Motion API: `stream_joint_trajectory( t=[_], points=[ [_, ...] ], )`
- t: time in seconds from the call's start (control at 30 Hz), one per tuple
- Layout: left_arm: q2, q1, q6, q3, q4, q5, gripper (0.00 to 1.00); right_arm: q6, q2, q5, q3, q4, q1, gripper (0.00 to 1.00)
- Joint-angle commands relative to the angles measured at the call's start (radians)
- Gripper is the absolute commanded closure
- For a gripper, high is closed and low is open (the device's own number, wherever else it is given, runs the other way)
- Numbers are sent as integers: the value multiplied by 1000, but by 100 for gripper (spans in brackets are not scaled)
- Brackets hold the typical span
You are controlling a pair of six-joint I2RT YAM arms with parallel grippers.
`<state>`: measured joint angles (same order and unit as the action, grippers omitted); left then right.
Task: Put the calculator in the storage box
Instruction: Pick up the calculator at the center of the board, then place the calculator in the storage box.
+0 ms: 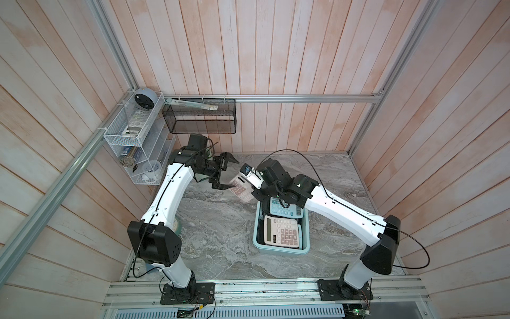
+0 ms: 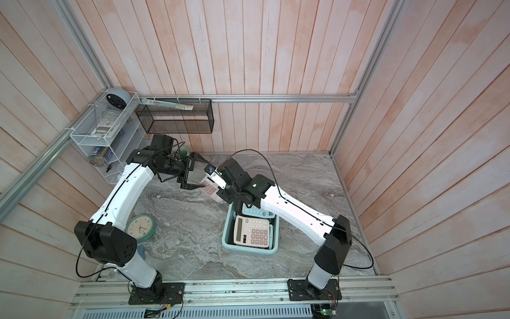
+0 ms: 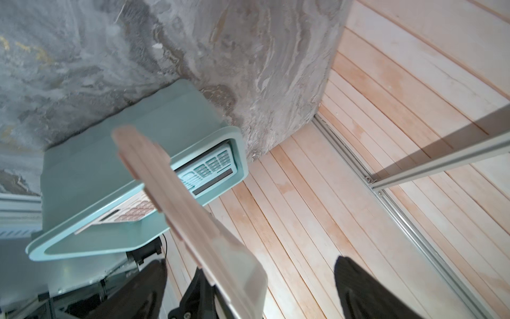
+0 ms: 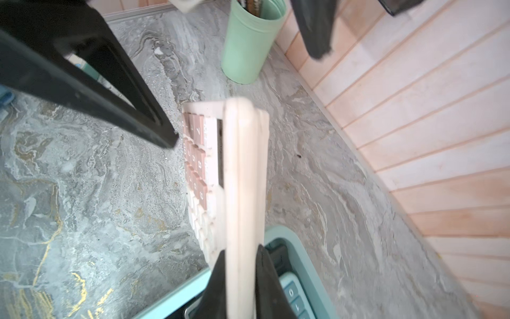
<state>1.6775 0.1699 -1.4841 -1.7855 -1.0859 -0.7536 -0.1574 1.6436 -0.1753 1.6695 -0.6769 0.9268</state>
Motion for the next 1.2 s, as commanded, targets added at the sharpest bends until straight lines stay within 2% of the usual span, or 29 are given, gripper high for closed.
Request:
stream_joint_trajectory(
  t=[0.0,0.13,0.3,0.43,0.6,0.97,1.13,1.17],
  points=[
    [-44,-13,106,-18,76,87,0,213,-94,-10,45,-154,-59,100],
    [-104,-17,159,59,190,126,0,370,-227,56,-22,-273,-104,100],
    [-148,-14,235,157,240,158,0,530,-368,138,-130,-423,-111,100],
    [-170,-9,257,236,286,168,0,659,-463,200,-232,-469,-111,100],
    [-171,2,289,280,304,179,0,770,-501,238,-314,-499,-111,100],
    [-168,17,330,347,309,159,0,953,-515,418,-479,-372,-119,100],
    [-168,17,341,363,301,155,0,1025,-570,442,-537,-389,-119,72],
    [-167,17,343,366,301,153,0,1027,-580,437,-542,-400,-119,69]
  ],
)
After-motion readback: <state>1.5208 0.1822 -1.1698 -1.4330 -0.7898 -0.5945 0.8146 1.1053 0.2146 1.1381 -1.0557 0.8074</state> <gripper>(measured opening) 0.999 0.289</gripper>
